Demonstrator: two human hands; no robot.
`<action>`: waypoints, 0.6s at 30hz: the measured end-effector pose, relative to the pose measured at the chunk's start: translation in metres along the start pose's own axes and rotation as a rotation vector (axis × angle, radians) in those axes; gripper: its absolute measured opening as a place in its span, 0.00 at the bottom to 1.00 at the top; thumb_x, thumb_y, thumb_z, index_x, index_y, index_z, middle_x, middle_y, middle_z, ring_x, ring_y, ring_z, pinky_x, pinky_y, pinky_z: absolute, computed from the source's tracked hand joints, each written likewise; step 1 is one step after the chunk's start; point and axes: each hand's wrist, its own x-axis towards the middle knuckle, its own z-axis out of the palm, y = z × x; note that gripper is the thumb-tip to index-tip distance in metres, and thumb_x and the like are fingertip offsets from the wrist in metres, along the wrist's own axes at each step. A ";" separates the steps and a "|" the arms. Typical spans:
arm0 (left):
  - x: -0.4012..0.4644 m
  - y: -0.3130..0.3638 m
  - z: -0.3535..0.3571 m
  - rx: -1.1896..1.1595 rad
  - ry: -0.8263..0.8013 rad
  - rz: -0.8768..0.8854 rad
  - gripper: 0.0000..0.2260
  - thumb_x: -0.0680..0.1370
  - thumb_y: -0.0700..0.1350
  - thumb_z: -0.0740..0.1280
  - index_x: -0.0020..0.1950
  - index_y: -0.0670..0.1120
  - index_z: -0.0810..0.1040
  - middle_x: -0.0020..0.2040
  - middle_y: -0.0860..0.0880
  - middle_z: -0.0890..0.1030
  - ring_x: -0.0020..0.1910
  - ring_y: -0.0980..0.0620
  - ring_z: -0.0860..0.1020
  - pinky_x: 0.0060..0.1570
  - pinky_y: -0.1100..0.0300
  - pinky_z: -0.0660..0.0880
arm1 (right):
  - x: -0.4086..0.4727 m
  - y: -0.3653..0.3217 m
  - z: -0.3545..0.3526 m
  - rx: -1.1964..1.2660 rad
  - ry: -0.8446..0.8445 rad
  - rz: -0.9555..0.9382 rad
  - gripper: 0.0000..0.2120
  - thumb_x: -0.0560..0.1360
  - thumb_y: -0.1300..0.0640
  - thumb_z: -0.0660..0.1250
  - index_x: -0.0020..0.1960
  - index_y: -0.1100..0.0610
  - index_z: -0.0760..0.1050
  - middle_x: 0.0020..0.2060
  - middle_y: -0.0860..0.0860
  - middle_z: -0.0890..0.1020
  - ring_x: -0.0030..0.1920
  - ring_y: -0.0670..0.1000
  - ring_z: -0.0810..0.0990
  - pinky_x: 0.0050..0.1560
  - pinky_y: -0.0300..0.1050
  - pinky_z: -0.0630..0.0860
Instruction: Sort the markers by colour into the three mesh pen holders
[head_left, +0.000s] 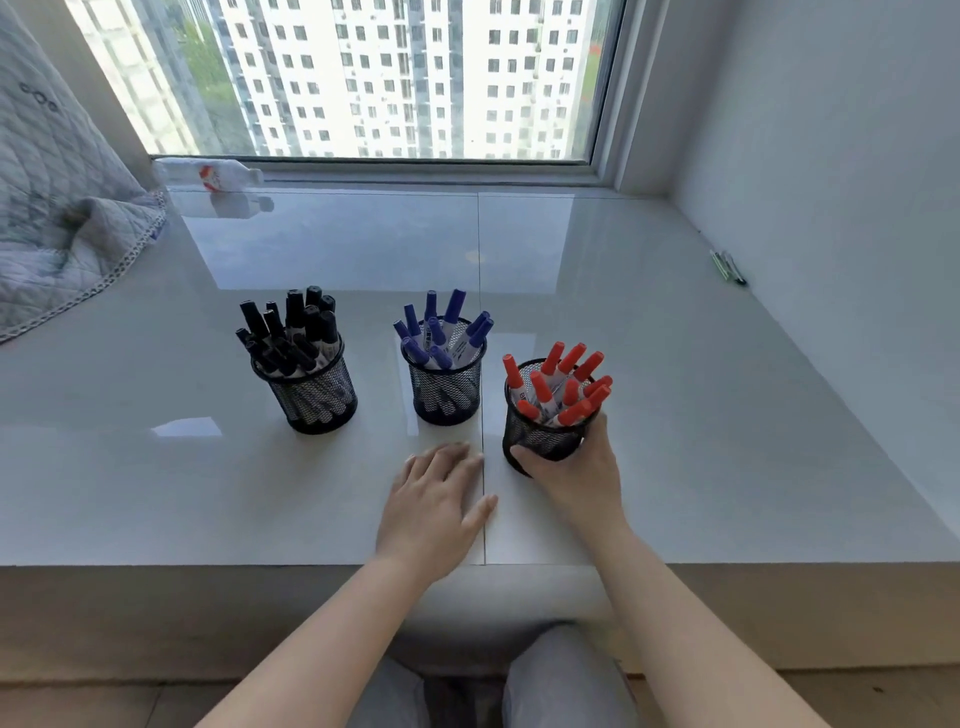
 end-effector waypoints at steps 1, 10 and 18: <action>-0.001 0.000 0.000 0.018 0.016 0.002 0.23 0.77 0.61 0.52 0.70 0.56 0.65 0.71 0.57 0.64 0.71 0.55 0.58 0.71 0.57 0.51 | 0.005 0.001 -0.001 -0.003 0.022 0.011 0.36 0.54 0.39 0.72 0.58 0.42 0.62 0.55 0.43 0.76 0.55 0.49 0.76 0.55 0.49 0.75; -0.003 0.005 0.001 -0.001 0.097 -0.005 0.18 0.76 0.54 0.59 0.65 0.53 0.73 0.67 0.53 0.72 0.69 0.53 0.65 0.71 0.56 0.57 | 0.047 0.003 -0.004 -0.084 0.073 0.011 0.36 0.58 0.41 0.74 0.61 0.49 0.62 0.58 0.48 0.76 0.58 0.54 0.75 0.56 0.49 0.73; -0.002 0.005 0.000 -0.027 0.102 -0.012 0.19 0.75 0.54 0.59 0.64 0.52 0.73 0.66 0.53 0.72 0.67 0.53 0.67 0.69 0.56 0.59 | 0.050 0.006 -0.003 -0.095 0.065 0.023 0.38 0.60 0.41 0.73 0.64 0.49 0.61 0.60 0.48 0.76 0.60 0.54 0.75 0.57 0.49 0.72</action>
